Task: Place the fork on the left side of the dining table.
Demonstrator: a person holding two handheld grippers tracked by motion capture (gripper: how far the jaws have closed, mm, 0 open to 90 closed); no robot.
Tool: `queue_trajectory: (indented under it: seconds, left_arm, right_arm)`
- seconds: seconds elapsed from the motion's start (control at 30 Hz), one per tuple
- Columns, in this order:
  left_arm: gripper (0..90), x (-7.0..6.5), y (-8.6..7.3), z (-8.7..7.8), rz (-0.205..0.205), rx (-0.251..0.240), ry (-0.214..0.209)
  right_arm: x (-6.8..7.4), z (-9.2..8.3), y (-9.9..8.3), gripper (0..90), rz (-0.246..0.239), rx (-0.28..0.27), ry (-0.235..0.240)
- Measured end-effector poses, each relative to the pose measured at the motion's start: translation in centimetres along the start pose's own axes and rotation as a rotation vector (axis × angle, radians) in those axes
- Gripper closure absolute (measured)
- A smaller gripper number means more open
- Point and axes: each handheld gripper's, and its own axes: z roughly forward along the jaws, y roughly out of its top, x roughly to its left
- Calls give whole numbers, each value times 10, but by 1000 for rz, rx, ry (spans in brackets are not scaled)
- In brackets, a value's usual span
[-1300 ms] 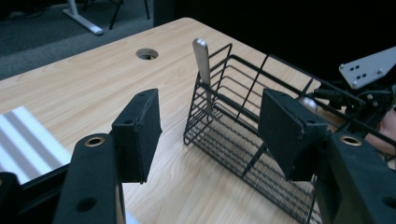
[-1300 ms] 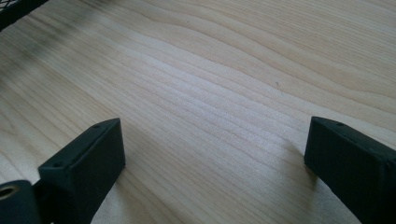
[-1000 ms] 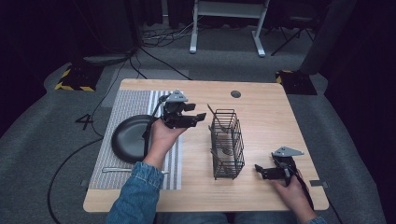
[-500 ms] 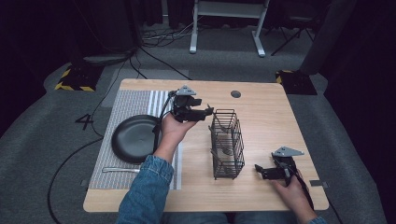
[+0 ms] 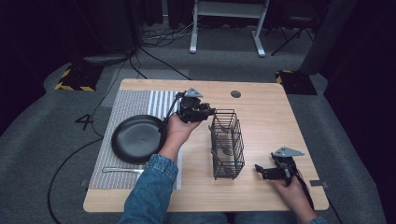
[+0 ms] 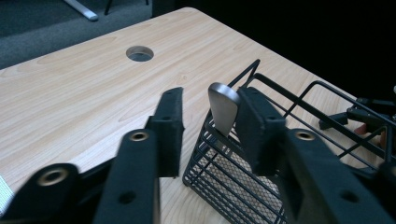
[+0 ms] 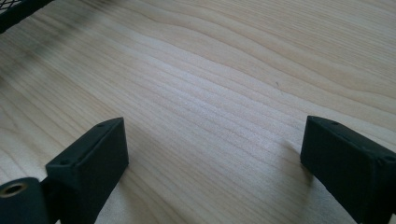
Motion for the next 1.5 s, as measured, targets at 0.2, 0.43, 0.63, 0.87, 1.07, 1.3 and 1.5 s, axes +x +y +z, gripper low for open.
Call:
queue_trajectory:
  seconds: [0.2, 0.43, 0.63, 0.87, 1.07, 1.3, 1.5]
  left_arm:
    - [759, -3, 3, -1, 3, 8, -12]
    - [814, -7, 8, -4, -14, 7, -38]
    - [861, -16, 17, -10, 22, 6, -35]
    - [862, -21, 24, -20, 23, 2, -54]
    - [862, -28, 33, -35, 36, -9, -50]
    - [862, -31, 42, -52, 23, -16, -45]
    - [861, -32, 48, -71, 16, -41, -31]
  right_arm:
    - [0, 0, 0, 76, 0, 0, 0]
    - [0, 0, 0, 78, 0, 0, 0]
    - [0, 0, 0, 78, -1, 0, -1]
    - [0, 0, 0, 78, 0, 0, 0]
    - [0, 0, 0, 78, 0, 0, 0]
    - [0, 0, 0, 78, 0, 0, 0]
    - [0, 0, 0, 82, -1, -1, -1]
